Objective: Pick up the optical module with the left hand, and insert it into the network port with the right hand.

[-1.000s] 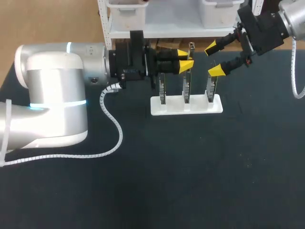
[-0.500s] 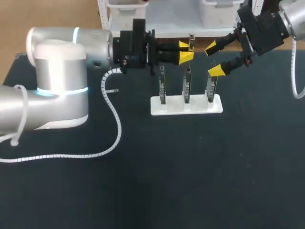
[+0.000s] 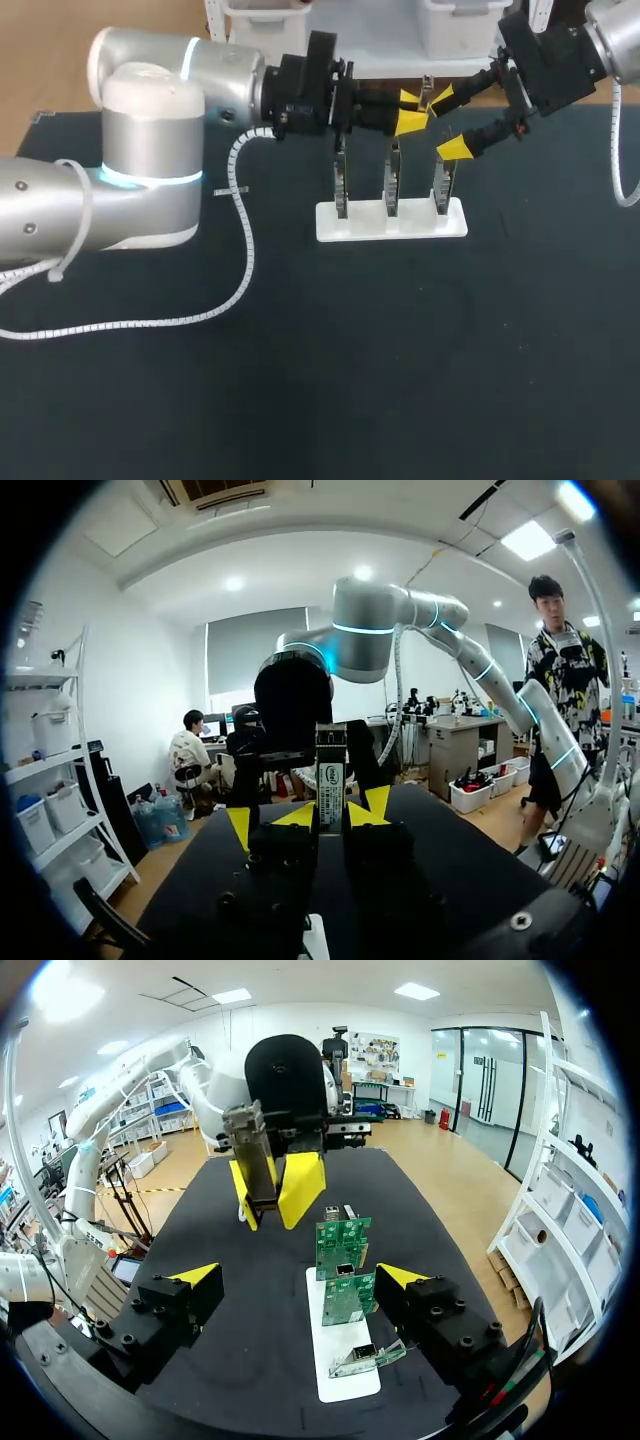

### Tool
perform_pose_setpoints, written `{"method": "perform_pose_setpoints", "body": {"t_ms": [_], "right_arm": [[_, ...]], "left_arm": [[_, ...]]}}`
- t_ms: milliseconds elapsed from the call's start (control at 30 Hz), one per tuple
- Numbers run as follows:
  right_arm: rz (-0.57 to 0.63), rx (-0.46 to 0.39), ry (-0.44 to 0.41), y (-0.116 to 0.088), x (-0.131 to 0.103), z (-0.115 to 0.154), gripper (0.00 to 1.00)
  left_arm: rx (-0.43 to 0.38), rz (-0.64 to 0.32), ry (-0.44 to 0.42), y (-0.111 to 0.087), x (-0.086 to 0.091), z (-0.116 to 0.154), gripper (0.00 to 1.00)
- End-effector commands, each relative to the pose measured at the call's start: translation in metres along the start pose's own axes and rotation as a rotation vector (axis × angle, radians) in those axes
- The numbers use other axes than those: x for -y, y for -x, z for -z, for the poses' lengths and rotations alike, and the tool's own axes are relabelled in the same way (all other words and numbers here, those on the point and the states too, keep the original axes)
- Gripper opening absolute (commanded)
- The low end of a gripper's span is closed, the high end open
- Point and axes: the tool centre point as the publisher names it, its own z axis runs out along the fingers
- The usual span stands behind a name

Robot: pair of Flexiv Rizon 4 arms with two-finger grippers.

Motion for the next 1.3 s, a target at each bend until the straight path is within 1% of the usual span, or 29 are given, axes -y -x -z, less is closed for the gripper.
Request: {"method": "perform_pose_setpoints", "body": {"t_ms": [33,100,133,267,400,633,833,1100,1300], "right_arm": [[0.0,0.0,-0.003,0.0,-0.001,0.0,1.0],[0.0,0.0,-0.003,0.0,-0.001,0.0,1.0],[0.0,0.0,-0.003,0.0,-0.001,0.0,1.0],[0.0,0.0,-0.003,0.0,-0.001,0.0,1.0],[0.0,0.0,-0.003,0.0,-0.001,0.0,1.0],[0.0,0.0,-0.003,0.0,-0.001,0.0,1.0],[0.0,0.0,-0.003,0.0,-0.001,0.0,1.0],[0.0,0.0,-0.003,0.0,-0.001,0.0,1.0],[0.0,0.0,-0.003,0.0,-0.001,0.0,1.0]], "left_arm": [[0.018,0.006,0.09,-0.003,0.018,0.005,0.0],[0.045,0.012,0.106,-0.007,0.021,0.004,0.0],[0.073,0.005,0.116,-0.009,0.022,0.004,0.0],[0.079,0.001,0.13,-0.014,0.021,0.004,0.0],[0.072,0.003,0.129,-0.016,0.015,0.003,0.0],[0.046,0.023,0.093,-0.015,0.006,0.003,0.0],[0.041,0.026,0.087,-0.018,0.0,0.005,0.0],[0.032,-0.028,0.111,-0.021,-0.018,0.011,0.0],[0.033,-0.026,0.089,-0.026,-0.027,0.008,0.0]]}}
